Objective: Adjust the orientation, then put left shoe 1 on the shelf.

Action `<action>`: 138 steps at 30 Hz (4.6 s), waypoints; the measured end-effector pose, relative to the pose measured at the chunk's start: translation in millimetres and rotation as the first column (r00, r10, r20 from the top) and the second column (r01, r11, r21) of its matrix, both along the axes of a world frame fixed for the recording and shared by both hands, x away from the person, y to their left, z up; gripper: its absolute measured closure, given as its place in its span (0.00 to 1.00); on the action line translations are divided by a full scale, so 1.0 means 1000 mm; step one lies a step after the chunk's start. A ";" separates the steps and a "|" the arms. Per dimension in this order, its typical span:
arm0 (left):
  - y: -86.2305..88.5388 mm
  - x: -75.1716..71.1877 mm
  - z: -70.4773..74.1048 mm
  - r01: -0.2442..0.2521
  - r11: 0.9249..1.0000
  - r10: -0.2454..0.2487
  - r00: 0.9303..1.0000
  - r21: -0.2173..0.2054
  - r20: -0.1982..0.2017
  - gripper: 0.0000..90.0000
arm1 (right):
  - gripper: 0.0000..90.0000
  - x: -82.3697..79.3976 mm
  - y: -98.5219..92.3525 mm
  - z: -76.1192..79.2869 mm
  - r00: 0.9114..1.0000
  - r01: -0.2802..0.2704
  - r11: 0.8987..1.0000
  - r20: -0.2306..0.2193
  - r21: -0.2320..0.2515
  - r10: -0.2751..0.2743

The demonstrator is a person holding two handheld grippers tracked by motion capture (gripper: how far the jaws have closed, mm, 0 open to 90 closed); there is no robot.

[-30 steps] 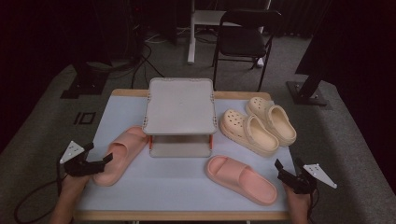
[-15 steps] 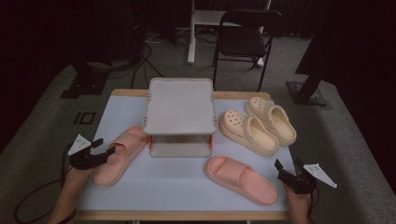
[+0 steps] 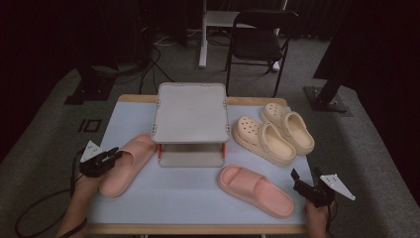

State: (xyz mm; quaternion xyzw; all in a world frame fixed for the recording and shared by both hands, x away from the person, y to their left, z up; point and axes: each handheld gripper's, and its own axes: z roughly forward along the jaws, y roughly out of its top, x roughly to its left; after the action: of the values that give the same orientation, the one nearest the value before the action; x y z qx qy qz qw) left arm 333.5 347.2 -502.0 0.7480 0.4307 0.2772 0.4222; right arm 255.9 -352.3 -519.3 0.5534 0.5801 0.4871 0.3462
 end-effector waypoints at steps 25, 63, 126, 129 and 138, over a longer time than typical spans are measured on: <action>-0.030 -0.062 0.015 0.015 0.999 -0.015 1.000 -0.037 0.002 0.91 | 0.12 0.001 -0.006 0.001 1.000 -0.026 0.998 0.016 0.053 0.025; -0.124 -0.042 0.026 -0.050 0.998 0.051 0.998 -0.044 0.028 0.91 | 0.12 0.005 -0.004 0.000 0.998 -0.056 0.998 -0.004 0.038 0.056; -0.164 -0.106 0.018 -0.019 0.991 0.021 1.000 -0.133 0.014 0.76 | 0.12 0.005 -0.007 -0.001 0.997 -0.071 0.995 -0.003 0.067 0.072; -0.164 -0.115 0.015 -0.010 0.991 0.011 1.000 -0.130 0.005 0.76 | 0.12 0.005 -0.008 -0.001 0.998 -0.069 0.995 -0.004 0.072 0.070; -0.167 -0.137 0.010 -0.011 0.995 0.013 1.000 -0.104 0.022 0.89 | 0.12 0.005 -0.008 -0.001 0.998 -0.069 0.995 -0.006 0.070 0.069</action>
State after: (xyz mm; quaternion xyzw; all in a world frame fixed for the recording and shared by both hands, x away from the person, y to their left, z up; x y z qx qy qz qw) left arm 196.8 180.1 -491.9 0.7193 0.4441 0.2654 0.4636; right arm 261.2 -359.9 -520.1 0.5469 0.5830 0.5164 0.3071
